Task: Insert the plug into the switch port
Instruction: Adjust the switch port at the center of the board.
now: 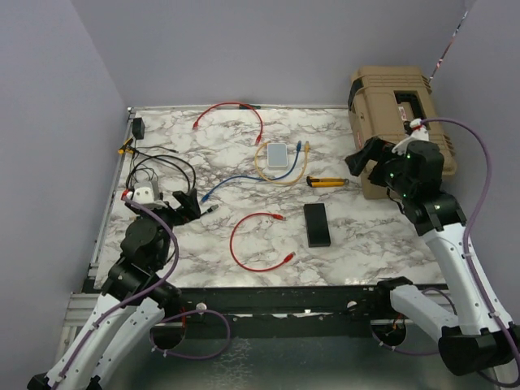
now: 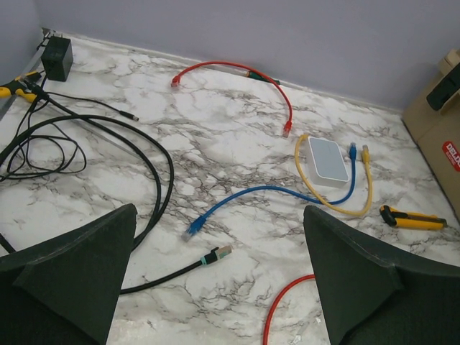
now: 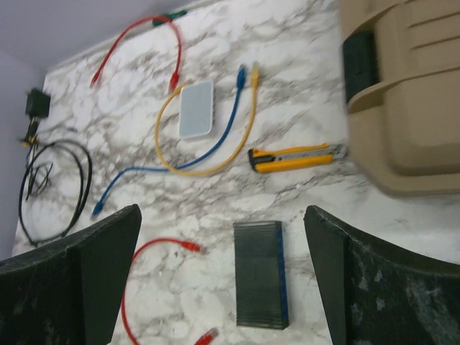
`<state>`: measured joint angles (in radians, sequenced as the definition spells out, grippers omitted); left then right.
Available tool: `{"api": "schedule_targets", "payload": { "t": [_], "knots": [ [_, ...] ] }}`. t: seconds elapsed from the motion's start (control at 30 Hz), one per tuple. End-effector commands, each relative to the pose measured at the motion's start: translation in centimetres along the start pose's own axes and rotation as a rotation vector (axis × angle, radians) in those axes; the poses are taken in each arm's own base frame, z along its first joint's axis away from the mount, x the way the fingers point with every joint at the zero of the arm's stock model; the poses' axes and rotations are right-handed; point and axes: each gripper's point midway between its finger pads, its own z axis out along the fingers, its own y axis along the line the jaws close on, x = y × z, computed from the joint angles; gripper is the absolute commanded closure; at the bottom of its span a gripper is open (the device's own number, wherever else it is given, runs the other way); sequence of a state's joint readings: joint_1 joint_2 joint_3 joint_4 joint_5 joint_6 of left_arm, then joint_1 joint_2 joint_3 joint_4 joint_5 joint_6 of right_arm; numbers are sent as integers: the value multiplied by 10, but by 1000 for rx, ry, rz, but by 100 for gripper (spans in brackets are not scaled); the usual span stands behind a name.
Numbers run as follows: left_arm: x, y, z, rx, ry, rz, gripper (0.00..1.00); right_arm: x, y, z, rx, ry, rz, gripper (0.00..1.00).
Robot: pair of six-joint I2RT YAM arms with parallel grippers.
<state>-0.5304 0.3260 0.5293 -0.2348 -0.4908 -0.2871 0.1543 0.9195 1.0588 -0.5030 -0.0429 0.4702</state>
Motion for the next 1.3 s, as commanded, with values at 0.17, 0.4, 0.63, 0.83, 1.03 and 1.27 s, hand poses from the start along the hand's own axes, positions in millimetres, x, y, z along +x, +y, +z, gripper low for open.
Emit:
{"api": "schedule_targets", "payload": {
  "t": [0.17,0.4,0.63,0.83,1.03,1.27],
  "knots": [
    [-2,-3,4,12,21,16,1,126,20,10,-3,332,-53,0],
    [3,-4,7,13,38,25,1,195,-27,-1,194,481,-36,0],
    [5,-5,8,16,48,30,1,243,-46,-8,237,577,0,0],
    [6,-5,9,18,52,30,1,270,-43,-2,207,622,30,0],
    [4,-6,8,24,46,27,1,287,-30,6,175,642,34,0],
    [1,-5,6,24,34,23,1,292,14,33,83,659,17,0]
  ]
}}
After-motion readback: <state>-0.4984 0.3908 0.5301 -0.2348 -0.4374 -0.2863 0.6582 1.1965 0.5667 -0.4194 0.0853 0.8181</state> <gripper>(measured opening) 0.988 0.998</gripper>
